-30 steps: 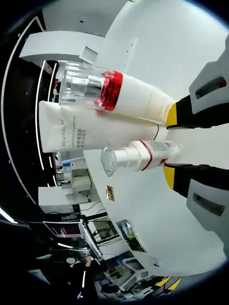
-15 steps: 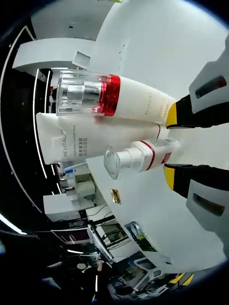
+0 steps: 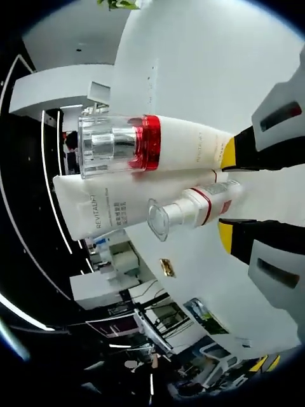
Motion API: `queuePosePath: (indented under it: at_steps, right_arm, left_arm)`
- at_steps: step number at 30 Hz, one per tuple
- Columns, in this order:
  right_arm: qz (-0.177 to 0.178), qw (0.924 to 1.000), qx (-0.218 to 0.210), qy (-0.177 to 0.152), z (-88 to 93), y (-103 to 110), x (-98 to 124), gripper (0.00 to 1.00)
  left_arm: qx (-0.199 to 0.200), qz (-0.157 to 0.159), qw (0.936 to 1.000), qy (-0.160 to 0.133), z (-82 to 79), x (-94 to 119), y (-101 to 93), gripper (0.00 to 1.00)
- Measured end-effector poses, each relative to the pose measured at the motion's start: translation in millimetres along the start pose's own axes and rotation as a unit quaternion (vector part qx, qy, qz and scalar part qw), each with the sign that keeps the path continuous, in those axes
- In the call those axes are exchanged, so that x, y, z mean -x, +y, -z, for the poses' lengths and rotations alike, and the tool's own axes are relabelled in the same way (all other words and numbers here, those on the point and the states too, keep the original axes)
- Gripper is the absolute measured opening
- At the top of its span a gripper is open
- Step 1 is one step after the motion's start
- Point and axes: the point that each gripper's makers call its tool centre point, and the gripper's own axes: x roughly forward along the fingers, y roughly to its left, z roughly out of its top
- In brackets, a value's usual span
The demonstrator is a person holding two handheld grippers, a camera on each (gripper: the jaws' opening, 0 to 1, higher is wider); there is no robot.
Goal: Arrange the skincare products in the storage area until every visible bottle or jar stands upright without overlapping.
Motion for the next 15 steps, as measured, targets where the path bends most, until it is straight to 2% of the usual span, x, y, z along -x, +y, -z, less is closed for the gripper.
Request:
queuePosePath:
  at_steps: [9, 15]
  right_arm:
    - [-0.006, 0.9993, -0.032, -0.019, 8.0, 13, 43, 0.28]
    - [-0.001, 0.9991, -0.04, -0.011, 19.6, 22, 72, 0.28]
  left_arm:
    - [0.001, 0.001, 1.0, -0.004, -1.7, 0, -0.1, 0.14]
    - [0.0, 0.005, 0.9999, -0.013, -5.8, 1, -1.6, 0.15]
